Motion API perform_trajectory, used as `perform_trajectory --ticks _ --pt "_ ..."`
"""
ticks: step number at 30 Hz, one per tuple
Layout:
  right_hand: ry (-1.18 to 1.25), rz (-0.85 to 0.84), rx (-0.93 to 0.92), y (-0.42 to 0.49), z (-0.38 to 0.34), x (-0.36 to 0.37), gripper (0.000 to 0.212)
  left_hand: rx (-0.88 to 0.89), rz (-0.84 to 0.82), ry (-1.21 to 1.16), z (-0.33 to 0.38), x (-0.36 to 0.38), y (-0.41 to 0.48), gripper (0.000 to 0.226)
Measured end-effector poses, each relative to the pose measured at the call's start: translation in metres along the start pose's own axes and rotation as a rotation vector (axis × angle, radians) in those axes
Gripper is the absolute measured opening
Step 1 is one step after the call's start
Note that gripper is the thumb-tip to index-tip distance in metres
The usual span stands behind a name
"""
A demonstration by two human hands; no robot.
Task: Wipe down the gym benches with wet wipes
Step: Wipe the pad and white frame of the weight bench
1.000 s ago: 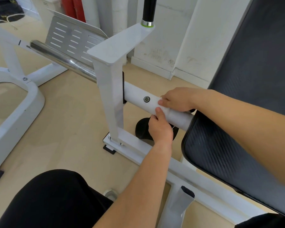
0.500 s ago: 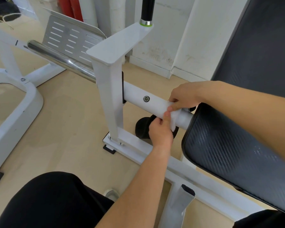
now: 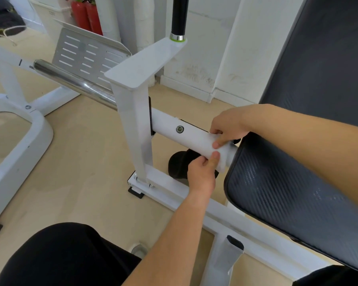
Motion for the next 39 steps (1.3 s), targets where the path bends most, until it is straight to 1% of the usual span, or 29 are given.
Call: perform_trajectory --ticks 2,4,5,7,9,11,13,15,16,17,19,21,24,26,28,30,32,35,39 --pt "0.079 0.081 0.019 0.006 -0.007 -0.007 0.044 0.006 0.110 -0.046 0.010 -0.020 0.007 0.031" --pt "0.197 0.209 0.029 0.015 -0.017 -0.018 0.049 0.025 0.265 -0.090 0.025 -0.052 0.019 0.029" --pt "0.239 0.263 0.037 0.021 -0.023 -0.023 0.052 0.032 0.317 -0.100 0.033 -0.065 0.024 0.029" --pt "0.285 0.327 0.050 0.029 -0.033 -0.031 0.054 0.043 0.382 -0.073 0.042 -0.080 0.028 0.038" --pt "0.329 0.368 0.061 0.032 -0.037 -0.035 0.052 0.053 0.433 0.013 0.041 -0.086 0.024 0.049" --pt "0.355 0.424 0.090 0.025 -0.031 -0.036 0.047 0.057 0.465 0.082 0.036 -0.087 0.015 0.045" --pt "0.290 0.499 0.143 0.009 -0.025 -0.037 0.035 0.065 0.469 0.122 0.040 -0.091 0.006 0.034" --pt "0.197 0.595 0.193 -0.010 -0.026 -0.041 0.027 0.115 0.439 0.151 0.056 -0.097 -0.003 0.027" --pt "0.205 0.659 0.190 -0.020 -0.030 -0.044 0.026 0.146 0.416 0.179 0.067 -0.103 -0.008 0.024" --pt "0.266 0.724 0.171 -0.029 -0.037 -0.047 0.026 0.175 0.394 0.223 0.079 -0.110 -0.014 0.020" --pt "0.514 0.820 0.112 -0.041 -0.054 -0.052 0.033 0.227 0.365 0.342 0.105 -0.131 -0.022 0.014" --pt "0.787 0.868 0.071 -0.046 -0.072 -0.058 0.034 0.281 0.373 0.441 0.131 -0.158 -0.031 0.011" --pt "1.131 0.965 0.004 -0.049 -0.093 -0.070 0.020 0.376 0.412 0.525 0.171 -0.195 -0.040 0.011" --pt "1.278 1.059 -0.010 -0.050 -0.098 -0.079 0.014 0.424 0.422 0.582 0.190 -0.208 -0.038 0.012" --pt "1.380 1.137 -0.011 -0.047 -0.100 -0.085 0.017 0.450 0.419 0.555 0.201 -0.215 -0.032 0.020" --pt "1.454 1.192 0.026 -0.039 -0.097 -0.083 0.021 0.480 0.437 0.492 0.206 -0.219 -0.024 0.029" --pt "1.536 1.221 0.065 -0.030 -0.092 -0.077 0.020 0.528 0.478 0.407 0.210 -0.223 -0.018 0.032" --pt "1.603 1.284 0.118 -0.024 -0.088 -0.069 0.013 0.606 0.553 0.311 0.214 -0.229 -0.012 0.027" --pt "1.515 1.386 0.198 -0.023 -0.086 -0.071 0.014 0.666 0.564 0.322 0.213 -0.222 -0.006 0.019"
Point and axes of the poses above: each hand's wrist, its own y-axis towards the middle knuckle, its own x-axis out of the palm, z = x × y, the point moved 9 cm from there along y, towards the middle knuckle, and after that the axes turned 4 degrees about z, right-handed, at the moved point
